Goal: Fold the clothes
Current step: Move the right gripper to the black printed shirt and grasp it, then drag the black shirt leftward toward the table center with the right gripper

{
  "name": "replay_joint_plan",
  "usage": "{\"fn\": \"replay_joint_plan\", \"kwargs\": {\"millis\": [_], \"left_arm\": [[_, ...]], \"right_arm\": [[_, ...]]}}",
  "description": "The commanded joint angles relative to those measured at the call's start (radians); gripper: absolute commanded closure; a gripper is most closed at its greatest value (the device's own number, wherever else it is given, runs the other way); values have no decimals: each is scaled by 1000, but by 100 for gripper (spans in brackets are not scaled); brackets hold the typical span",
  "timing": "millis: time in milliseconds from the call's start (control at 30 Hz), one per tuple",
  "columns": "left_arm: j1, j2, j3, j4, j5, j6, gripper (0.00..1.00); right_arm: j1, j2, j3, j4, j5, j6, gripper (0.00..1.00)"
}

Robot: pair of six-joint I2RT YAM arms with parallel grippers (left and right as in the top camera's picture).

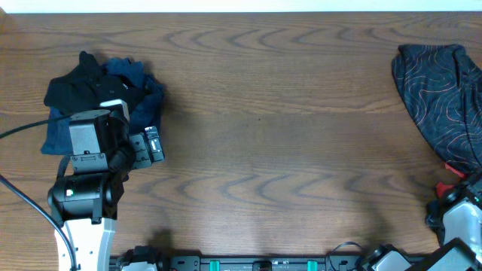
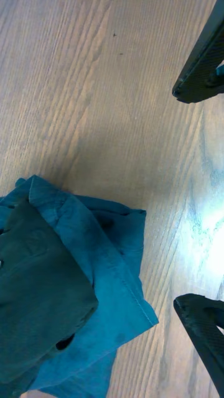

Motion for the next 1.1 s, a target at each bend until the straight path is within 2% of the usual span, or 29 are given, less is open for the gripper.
{"fn": "replay_joint_plan", "kwargs": {"millis": [0,100,133,300,433,533,667,833,967,1067], "left_arm": [[-4,2,20,-3,3,-9,1],[-4,2,20,-3,3,-9,1],[-4,2,20,-3,3,-9,1],[-4,2,20,-2,3,-9,1],[-4,2,20,-3,3,-9,1],[-4,2,20,-2,3,-9,1],[-4,2,20,-2,3,-9,1],[-4,2,20,-2,3,-9,1],[-4,2,20,-2,3,-9,1],[-4,2,20,-2,3,-9,1]], "right_arm": [[-10,22,-10,12,5,19,53],[-10,23,-10,12,5,19,95],[-10,23,-10,13,2,18,99],[-9,16,13,14,-86,-67,99],[12,-23,102,-32,-309,-212,99],[82,-71,200,-94,-517,-320,99],[268,-121,316,-227,-604,-399,99],[613,-134,355,-300,-604,-426,99],[858,-103,355,-271,-596,-402,99],[1019,-58,355,-161,-592,-375,99]]}}
